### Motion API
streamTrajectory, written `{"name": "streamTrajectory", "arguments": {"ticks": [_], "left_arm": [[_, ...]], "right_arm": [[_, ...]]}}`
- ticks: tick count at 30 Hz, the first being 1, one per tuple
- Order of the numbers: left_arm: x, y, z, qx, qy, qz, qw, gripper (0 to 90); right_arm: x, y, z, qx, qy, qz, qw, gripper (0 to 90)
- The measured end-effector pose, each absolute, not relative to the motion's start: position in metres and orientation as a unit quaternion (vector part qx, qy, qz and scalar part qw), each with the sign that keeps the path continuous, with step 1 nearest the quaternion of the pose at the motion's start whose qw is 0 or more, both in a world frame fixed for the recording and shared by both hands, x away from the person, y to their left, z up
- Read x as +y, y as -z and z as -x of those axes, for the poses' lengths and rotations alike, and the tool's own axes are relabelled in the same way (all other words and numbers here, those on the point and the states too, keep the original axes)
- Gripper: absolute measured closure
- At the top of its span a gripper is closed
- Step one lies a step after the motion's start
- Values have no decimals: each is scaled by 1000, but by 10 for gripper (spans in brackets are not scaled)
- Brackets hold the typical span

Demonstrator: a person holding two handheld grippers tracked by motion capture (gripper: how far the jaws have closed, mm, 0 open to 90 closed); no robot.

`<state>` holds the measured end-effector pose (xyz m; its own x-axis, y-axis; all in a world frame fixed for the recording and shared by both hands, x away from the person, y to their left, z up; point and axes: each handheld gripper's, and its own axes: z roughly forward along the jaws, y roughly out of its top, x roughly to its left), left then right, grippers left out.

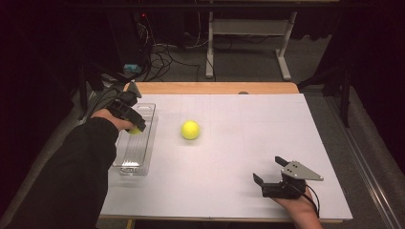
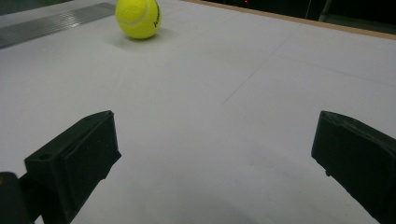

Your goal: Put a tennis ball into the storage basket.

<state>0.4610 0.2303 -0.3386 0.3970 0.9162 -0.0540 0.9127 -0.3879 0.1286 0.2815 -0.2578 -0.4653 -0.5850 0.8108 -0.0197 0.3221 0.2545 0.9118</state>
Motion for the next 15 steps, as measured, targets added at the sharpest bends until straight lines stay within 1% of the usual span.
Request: {"name": "streamTrajectory", "arguments": {"ticks": [15], "left_arm": [[225,359,-469,550,-12,-834,51,261]], "right_arm": [[-257,466,-281,751,-479,-377,254,9]]}}
